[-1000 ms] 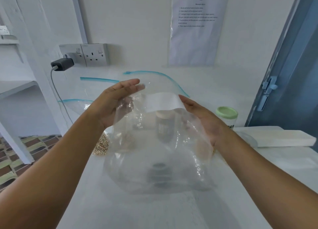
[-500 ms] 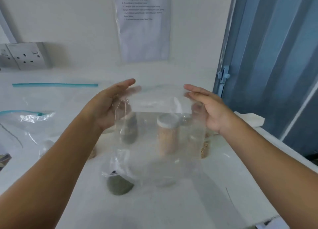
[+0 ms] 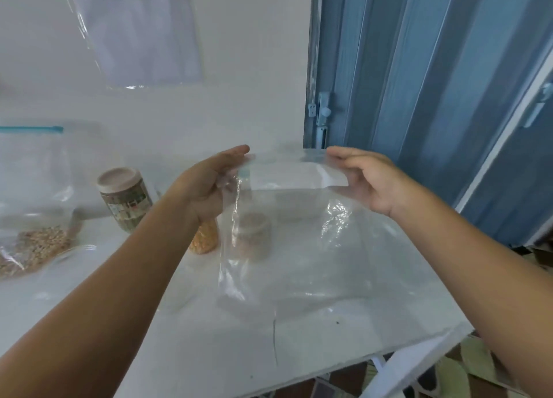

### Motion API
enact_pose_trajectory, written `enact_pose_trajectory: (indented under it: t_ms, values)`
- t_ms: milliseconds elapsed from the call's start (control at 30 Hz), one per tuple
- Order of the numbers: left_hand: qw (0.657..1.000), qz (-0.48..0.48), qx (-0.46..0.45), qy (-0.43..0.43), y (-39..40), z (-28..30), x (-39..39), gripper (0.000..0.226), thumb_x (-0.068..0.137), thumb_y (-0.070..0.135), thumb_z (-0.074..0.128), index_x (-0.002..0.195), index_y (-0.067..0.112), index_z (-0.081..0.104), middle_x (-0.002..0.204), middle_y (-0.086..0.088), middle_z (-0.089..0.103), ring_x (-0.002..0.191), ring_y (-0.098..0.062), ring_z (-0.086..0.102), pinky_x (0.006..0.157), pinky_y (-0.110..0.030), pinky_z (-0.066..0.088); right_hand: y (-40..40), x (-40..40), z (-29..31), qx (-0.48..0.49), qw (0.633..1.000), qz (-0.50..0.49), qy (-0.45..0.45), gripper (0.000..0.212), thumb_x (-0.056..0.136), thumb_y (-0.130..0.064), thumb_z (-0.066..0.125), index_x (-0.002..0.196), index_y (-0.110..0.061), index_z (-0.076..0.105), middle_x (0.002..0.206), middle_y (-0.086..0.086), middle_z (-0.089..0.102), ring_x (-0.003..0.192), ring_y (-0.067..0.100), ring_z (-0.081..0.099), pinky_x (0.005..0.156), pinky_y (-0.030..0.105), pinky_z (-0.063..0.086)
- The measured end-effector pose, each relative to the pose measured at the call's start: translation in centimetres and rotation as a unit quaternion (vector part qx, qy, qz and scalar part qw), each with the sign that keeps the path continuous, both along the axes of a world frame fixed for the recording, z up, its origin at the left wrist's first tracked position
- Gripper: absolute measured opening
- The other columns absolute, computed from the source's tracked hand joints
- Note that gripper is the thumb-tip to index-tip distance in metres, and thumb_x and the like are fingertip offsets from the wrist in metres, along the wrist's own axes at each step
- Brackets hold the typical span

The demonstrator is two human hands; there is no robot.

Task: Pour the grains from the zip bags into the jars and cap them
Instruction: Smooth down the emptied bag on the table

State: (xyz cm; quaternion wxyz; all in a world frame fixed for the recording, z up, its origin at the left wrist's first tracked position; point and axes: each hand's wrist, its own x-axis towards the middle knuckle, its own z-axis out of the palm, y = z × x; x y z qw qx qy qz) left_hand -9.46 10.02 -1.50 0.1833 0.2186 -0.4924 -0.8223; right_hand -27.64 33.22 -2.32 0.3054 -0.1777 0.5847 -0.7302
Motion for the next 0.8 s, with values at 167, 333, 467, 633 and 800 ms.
enact_pose_trajectory:
  t_ms: [167,333,467,633,800]
  values:
    - [1.000,-0.011,0.014,-0.020,2.4,-2.4,-3.8,0.018,0.094,0.009,0.071,0.108,0.019,0.075,0.121,0.001,0.072,0.056,-0.004,0.041,0.055,-0.016,0.037,2.7,-3.5,-1.7,0.066,0.997,-0.033,0.020,0.032,0.099,-0.002,0.058,0.111,-0.022,0.081,0.129,-0.001,0.071,0.126,0.022,0.061,0.079,0.043,0.063]
    - [0.997,-0.025,0.049,-0.053,3.9,-5.7,-7.5,0.019,0.094,0.008,0.071,0.109,0.017,0.078,0.133,-0.005,0.069,0.054,-0.004,0.051,0.045,-0.016,0.045,4.9,-6.1,-4.0,0.163,0.984,-0.067,0.014,0.032,0.096,-0.004,0.062,0.101,-0.028,0.084,0.132,0.002,0.068,0.125,0.031,0.061,0.087,0.049,0.063]
    - [0.995,-0.042,0.046,-0.084,5.5,-7.5,-9.8,0.022,0.099,0.004,0.063,0.109,0.020,0.075,0.125,-0.002,0.066,0.052,-0.005,0.048,0.045,-0.016,0.044,6.4,-7.8,-5.1,0.210,0.975,-0.076,0.021,0.034,0.096,-0.003,0.062,0.101,-0.027,0.084,0.131,0.006,0.069,0.123,0.032,0.064,0.084,0.046,0.064]
    - [0.987,-0.062,-0.030,-0.145,6.9,-10.4,-11.5,0.022,0.101,0.006,0.063,0.112,0.024,0.071,0.107,0.002,0.067,0.044,-0.001,0.047,0.040,-0.015,0.037,7.4,-9.9,-7.9,0.265,0.960,-0.088,0.034,0.036,0.093,-0.002,0.065,0.100,-0.032,0.084,0.131,0.011,0.070,0.103,0.027,0.066,0.096,0.048,0.060]
    - [0.966,-0.049,-0.140,-0.210,8.1,-13.4,-12.2,0.024,0.097,0.005,0.068,0.110,0.023,0.077,0.085,0.002,0.066,0.057,-0.009,0.049,0.047,-0.014,0.040,7.8,-10.8,-9.8,0.319,0.943,-0.029,0.093,0.045,0.096,0.002,0.058,0.123,-0.030,0.074,0.129,-0.004,0.068,0.110,0.020,0.069,0.088,0.031,0.059]
